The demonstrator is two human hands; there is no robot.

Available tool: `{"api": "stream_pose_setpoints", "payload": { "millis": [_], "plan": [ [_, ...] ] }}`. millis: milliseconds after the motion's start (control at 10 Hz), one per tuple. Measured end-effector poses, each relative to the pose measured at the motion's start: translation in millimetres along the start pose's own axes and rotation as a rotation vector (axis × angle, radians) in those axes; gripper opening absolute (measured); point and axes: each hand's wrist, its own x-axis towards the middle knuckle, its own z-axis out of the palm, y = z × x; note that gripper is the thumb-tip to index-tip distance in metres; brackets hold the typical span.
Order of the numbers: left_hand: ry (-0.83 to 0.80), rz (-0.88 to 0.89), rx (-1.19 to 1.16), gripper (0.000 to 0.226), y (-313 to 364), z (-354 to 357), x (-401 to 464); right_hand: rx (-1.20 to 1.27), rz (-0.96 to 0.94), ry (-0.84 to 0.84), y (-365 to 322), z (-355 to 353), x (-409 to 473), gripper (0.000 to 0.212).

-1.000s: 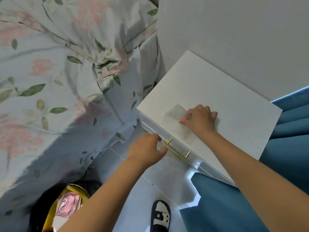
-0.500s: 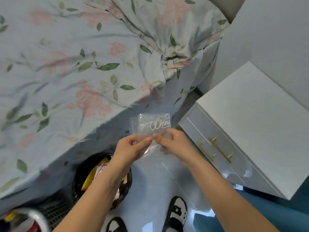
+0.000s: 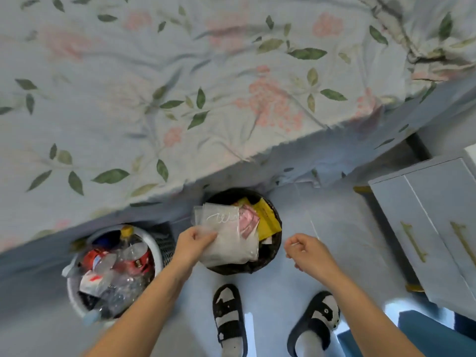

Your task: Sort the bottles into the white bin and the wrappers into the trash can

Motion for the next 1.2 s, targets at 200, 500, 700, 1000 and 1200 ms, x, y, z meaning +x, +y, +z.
{"api": "stream_pose_setpoints", "payload": {
  "millis": [200,500,700,1000,1200],
  "plan": [
    [-0.015,-0.156,-0.159,0.024,-59,26,54,-0.233,0.028,-0.162,45,51,16,0.011],
    [-0.027,-0.154,-0.184,0.032,-74,91,127,-0.178,0.084,-0.167,78,60,36,0.013],
    [0.059,-0.068,0.183,0.040,-76,113,152,-0.111,0.029,-0.134,72,64,50,0.016],
    [0.057,0.078,0.618,0.043,-44,81,102,-0.125,-0.024,-0.083,47,32,21,0.014],
    [-0.052,0.264,0.743,0.023,1,11,11,0.154,-0.281,0.224,-55,-58,-80,0.025]
  ]
}}
